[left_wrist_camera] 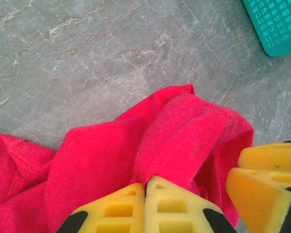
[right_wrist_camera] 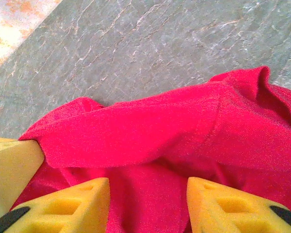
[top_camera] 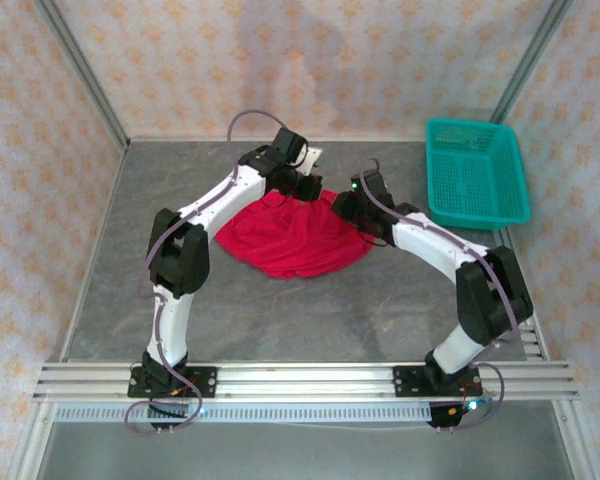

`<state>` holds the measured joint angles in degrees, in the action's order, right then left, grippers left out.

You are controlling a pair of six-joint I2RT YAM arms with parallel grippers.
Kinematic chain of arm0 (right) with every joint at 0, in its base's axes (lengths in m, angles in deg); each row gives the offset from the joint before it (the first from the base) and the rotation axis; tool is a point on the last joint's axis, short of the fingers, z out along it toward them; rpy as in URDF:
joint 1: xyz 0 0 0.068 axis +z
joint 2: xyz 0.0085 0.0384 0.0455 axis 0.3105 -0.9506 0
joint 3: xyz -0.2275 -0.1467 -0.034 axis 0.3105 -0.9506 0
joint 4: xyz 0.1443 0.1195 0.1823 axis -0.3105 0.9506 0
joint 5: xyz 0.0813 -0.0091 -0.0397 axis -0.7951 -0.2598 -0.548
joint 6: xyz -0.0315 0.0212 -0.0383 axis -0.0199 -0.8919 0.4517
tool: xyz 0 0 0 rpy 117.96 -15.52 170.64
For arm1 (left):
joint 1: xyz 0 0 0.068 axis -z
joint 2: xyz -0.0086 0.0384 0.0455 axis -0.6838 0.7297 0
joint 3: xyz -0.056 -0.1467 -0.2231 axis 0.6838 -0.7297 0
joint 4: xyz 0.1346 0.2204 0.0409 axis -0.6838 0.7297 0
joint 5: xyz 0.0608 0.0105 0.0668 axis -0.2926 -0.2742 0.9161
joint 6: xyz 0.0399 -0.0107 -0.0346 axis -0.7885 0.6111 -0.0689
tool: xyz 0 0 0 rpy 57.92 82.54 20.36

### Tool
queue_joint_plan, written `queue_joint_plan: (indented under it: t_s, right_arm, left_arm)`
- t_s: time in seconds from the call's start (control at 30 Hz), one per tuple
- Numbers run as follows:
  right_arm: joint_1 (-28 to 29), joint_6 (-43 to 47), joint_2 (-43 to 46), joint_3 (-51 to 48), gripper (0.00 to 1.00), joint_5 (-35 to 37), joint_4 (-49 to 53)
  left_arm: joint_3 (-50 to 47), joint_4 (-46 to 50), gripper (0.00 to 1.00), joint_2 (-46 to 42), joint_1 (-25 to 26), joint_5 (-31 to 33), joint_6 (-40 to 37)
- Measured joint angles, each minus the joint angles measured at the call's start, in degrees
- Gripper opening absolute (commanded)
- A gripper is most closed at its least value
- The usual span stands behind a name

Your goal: Fold the inside-out t-shirt

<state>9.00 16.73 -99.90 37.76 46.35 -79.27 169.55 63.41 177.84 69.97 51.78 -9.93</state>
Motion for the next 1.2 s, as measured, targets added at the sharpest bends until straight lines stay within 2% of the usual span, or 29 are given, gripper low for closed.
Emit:
queue_joint_plan:
  t_s: [0.17, 0.3, 0.33, 0.47, 0.57, 0.73, 0.87, 1.07, 1.2]
  right_arm:
    - [1.1, -1.3, -4.5, 0.0, 0.58, -2.2, -1.4]
    - [1.8, -2.7, -8.9, 0.2, 0.58, -3.7, -2.6]
    - [1.9, -3.2, -9.8, 0.3, 0.55, -4.2, -3.0]
    - [1.9, -6.1, -13.0, 1.8, 0.15, -5.7, -5.3]
    - [1.9, -6.4, -12.8, 2.6, 0.0, -5.8, -4.4]
    - [2.1, -3.1, -6.5, 3.9, 0.0, -3.6, 3.6]
    - [2.1, 0.7, 3.4, 5.2, 0.0, -3.0, 9.8]
    - [2.3, 3.7, 14.8, 5.7, 0.0, -3.2, 13.6]
    - [2.4, 4.7, 19.9, 2.0, 0.0, -2.3, 13.1]
  left_arm:
    - [0.0, 0.0, 0.0, 0.0, 0.0, 0.0, 0.5]
    - [0.0, 0.0, 0.0, 0.0, 0.0, 0.0, 0.4]
    - [0.0, 0.0, 0.0, 0.0, 0.0, 0.0, 0.5]
    - [-0.2, 0.0, 0.0, 0.0, 0.0, 0.0, 0.5]
    - [-0.7, 0.0, 0.0, 0.0, -0.1, 0.0, 0.4]
    - [-1.1, 0.0, 0.0, -0.1, -0.9, 0.0, 0.4]
    - [-1.2, 0.0, 0.0, -0.9, -1.4, 0.0, 0.5]
    - [-3.4, -1.7, 0.0, -4.5, -0.6, -3.0, 2.1]
    - [-5.7, -4.2, 0.0, -7.3, -0.1, -4.5, 4.0]
